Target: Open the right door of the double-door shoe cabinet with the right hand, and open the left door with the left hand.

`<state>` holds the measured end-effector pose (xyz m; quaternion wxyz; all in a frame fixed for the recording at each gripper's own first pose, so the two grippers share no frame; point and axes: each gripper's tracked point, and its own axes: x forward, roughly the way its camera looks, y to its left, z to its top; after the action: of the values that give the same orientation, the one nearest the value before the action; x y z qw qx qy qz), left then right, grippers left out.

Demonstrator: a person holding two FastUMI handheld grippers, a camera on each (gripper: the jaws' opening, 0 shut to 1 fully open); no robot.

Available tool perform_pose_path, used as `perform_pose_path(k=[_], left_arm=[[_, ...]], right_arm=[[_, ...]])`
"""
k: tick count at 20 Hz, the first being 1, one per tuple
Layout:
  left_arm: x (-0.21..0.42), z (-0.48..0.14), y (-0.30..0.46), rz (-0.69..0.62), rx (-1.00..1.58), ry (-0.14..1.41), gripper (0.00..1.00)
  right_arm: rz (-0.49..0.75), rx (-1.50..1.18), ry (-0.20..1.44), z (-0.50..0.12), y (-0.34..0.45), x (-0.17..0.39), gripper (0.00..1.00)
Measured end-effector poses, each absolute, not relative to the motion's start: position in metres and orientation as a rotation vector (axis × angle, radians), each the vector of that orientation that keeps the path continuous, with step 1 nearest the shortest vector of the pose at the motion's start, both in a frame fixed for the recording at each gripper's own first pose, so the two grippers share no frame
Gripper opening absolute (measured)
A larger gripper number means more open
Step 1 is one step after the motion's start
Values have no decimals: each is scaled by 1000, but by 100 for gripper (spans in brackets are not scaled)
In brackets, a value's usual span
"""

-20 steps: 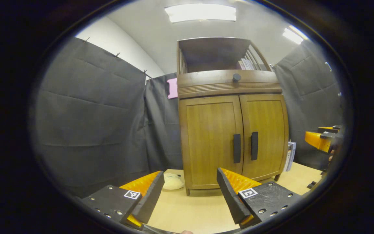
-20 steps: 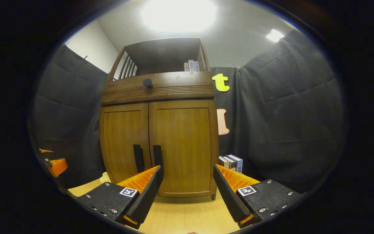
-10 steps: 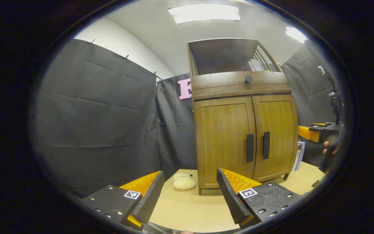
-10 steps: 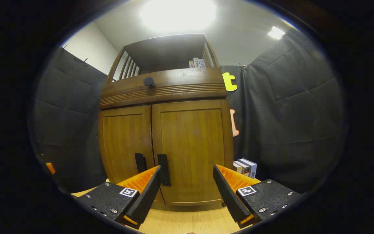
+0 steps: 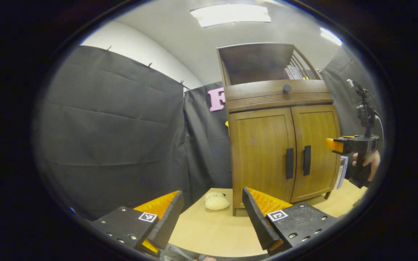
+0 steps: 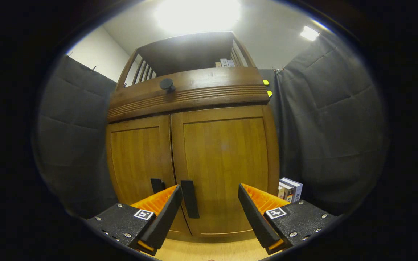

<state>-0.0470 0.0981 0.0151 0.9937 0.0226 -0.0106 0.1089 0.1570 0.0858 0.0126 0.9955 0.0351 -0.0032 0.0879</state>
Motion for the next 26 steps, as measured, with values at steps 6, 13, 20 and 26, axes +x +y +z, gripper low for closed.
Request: perform_pose_path(k=[6, 13, 20, 26], left_arm=[[-50, 14, 104, 244, 49, -20, 93], [-55, 15, 106, 281, 47, -7, 93], [-62, 18, 112, 325, 47, 7, 93], [-64, 19, 115, 351, 49, 12, 100]], right_arm=[[188, 59, 27, -7, 111, 190, 96], [193, 38, 85, -35, 136, 219, 95], [183, 31, 177, -72, 148, 249, 79], [176, 61, 194, -77, 154, 256, 41]])
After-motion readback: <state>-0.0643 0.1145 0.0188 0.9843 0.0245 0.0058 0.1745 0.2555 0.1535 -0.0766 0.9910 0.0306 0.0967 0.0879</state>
